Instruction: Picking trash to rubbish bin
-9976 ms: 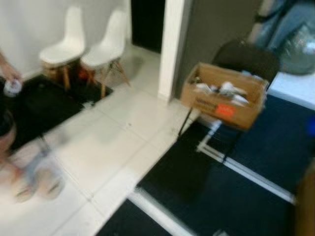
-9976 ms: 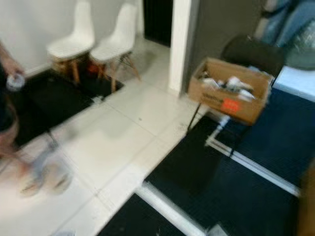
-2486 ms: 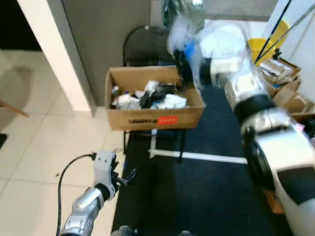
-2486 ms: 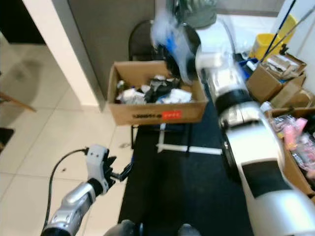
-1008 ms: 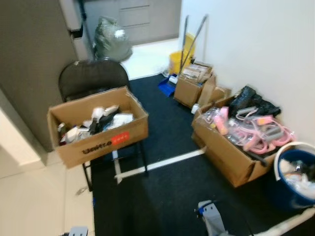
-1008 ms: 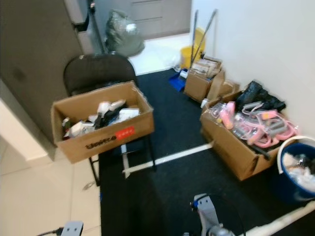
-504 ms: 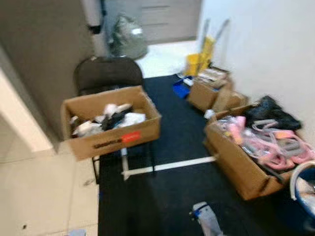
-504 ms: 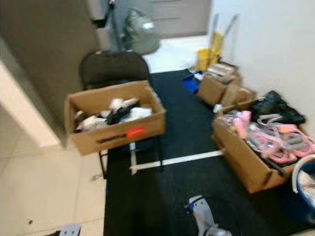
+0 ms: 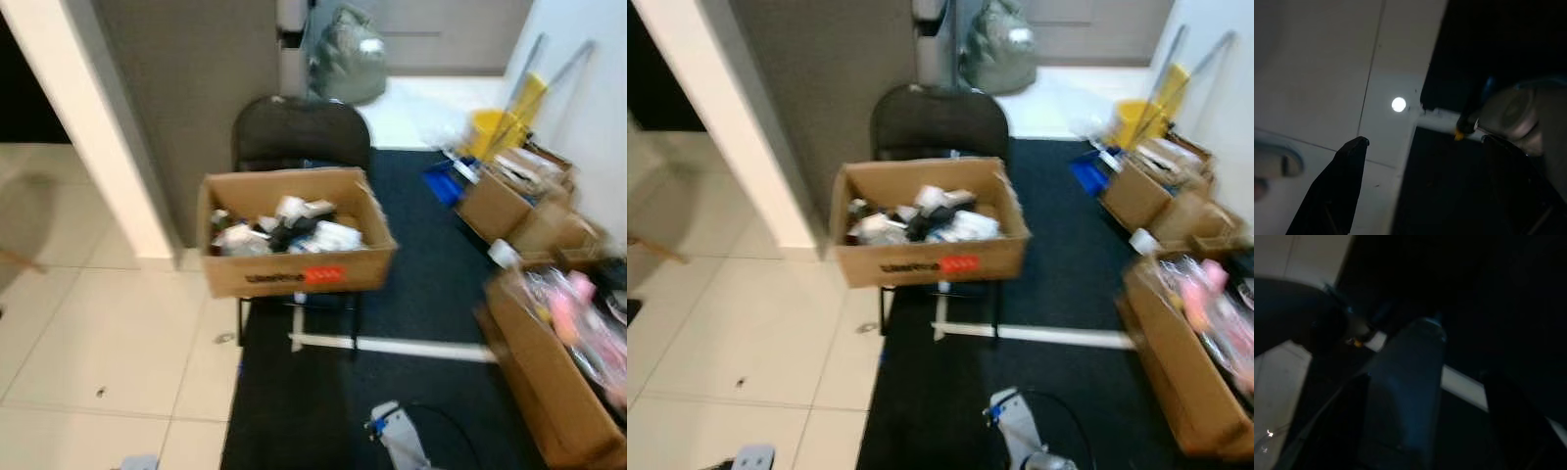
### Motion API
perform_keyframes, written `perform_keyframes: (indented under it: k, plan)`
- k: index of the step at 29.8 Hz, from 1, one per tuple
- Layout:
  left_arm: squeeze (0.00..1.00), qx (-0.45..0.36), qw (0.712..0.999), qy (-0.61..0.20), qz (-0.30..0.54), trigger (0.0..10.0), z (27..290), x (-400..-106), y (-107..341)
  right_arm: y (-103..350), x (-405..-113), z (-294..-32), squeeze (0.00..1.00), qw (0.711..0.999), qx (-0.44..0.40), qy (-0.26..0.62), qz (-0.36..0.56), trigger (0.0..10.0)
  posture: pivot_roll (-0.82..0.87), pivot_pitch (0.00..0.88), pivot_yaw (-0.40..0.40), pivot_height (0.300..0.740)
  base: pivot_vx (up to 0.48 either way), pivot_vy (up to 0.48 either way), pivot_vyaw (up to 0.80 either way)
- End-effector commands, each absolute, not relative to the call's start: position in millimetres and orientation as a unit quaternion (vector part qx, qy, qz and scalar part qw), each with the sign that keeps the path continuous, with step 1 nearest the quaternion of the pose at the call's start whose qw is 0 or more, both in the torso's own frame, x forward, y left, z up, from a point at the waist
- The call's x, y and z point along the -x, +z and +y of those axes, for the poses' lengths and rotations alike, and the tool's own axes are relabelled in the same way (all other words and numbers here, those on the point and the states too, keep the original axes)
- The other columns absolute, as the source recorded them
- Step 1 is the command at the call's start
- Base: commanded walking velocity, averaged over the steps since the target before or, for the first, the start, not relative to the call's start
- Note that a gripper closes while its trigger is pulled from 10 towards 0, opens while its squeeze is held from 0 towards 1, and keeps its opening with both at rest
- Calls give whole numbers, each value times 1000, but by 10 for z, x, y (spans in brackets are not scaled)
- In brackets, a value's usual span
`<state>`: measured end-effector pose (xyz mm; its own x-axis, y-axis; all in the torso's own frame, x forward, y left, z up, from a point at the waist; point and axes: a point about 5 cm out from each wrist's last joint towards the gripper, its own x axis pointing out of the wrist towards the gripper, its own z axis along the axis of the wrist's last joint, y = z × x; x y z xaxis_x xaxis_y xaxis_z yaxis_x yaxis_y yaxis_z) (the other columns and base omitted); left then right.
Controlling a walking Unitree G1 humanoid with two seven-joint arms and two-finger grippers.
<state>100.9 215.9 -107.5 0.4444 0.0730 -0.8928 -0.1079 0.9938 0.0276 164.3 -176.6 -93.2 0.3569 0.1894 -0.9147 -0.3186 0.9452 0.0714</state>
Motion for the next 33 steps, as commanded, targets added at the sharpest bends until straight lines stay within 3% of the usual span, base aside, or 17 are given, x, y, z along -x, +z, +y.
perform_keyframes:
  k: [1, 9, 33]
  plan:
    - [0, 16, 836, 60, 545, 10000, 2177, -864, -1110, -942, -1621, -1758, 0, 818, 59, 155, 550, 10000, 89, 54, 16, 740, 0, 0, 750]
    - [0, 19, 832, 63, 551, 10000, 2174, -823, -1120, -924, -1679, -1744, 0, 823, 77, 150, 543, 10000, 89, 56, 13, 740, 0, 0, 619]
    - [0, 31, 830, 74, 552, 10000, 2153, -762, -1135, -921, -1693, -1768, 0, 812, 126, 157, 547, 10000, 132, 67, -24, 740, 0, 0, 0]
